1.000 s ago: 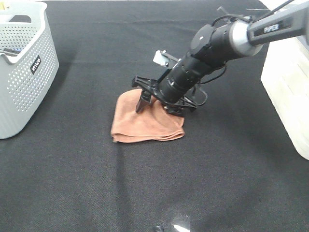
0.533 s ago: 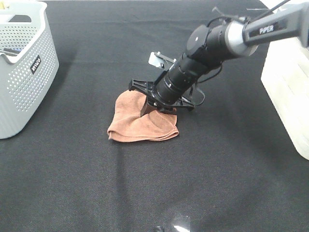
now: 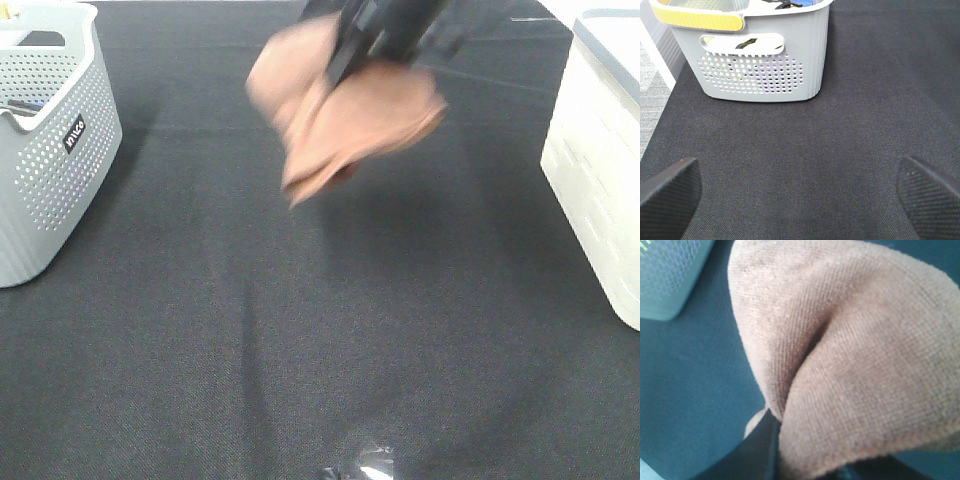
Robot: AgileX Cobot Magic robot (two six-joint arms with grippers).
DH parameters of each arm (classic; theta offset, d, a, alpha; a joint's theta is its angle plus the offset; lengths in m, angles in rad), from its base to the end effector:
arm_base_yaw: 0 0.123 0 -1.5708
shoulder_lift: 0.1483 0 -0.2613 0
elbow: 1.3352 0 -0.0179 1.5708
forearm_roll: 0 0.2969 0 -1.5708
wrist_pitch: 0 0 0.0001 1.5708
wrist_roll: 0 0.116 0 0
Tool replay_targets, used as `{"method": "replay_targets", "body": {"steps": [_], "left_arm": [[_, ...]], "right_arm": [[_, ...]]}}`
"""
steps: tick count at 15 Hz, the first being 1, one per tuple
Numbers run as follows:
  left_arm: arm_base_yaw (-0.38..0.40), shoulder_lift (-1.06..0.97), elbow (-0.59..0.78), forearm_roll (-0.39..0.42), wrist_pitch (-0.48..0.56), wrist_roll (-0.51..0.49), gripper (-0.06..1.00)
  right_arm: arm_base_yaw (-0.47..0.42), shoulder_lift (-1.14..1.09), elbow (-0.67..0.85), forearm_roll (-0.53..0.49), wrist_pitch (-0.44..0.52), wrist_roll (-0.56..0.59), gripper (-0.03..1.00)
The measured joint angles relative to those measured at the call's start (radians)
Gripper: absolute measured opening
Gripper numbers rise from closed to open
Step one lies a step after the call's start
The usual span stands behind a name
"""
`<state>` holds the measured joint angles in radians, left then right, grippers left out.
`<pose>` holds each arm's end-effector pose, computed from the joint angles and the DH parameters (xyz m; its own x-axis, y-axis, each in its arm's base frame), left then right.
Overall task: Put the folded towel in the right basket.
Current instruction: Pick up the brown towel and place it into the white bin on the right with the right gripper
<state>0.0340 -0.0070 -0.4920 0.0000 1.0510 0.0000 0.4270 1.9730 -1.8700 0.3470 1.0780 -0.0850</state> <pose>0.0823 0.0028 0.2869 -0.4479 -0.0152 -0.8940 -0.0340 0.9994 0.0000 0.4290 0.2334 0.2619 -0.8390 -0.2933 -0.4583 -0.4575 0.8363 0.3022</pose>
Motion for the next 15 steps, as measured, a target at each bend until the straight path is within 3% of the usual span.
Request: {"method": "replay_targets", "body": {"steps": [2, 7, 8, 11, 14, 15], "left_arm": [[0.000, 0.000, 0.000, 0.000, 0.000, 0.000, 0.99], [0.000, 0.000, 0.000, 0.000, 0.000, 0.000, 0.99], [0.000, 0.000, 0.000, 0.000, 0.000, 0.000, 0.99], [0.000, 0.000, 0.000, 0.000, 0.000, 0.000, 0.99], [0.000, 0.000, 0.000, 0.000, 0.000, 0.000, 0.99], [0.000, 0.000, 0.000, 0.000, 0.000, 0.000, 0.99]], "right_arm": [[-0.132, -0.136, -0.064, -0.043, 0.101, 0.000, 0.21], [-0.605, -0.275, -0.072, -0.150, 0.140, -0.010, 0.21], [-0.605, -0.275, -0.072, -0.150, 0.140, -0.010, 0.21], [-0.731, -0.197, -0.072, -0.194, 0.141, -0.012, 0.21], [-0.743, -0.109, -0.072, -0.220, 0.141, -0.011, 0.21], [-0.743, -0.089, -0.072, -0.223, 0.141, -0.011, 0.28]]}}
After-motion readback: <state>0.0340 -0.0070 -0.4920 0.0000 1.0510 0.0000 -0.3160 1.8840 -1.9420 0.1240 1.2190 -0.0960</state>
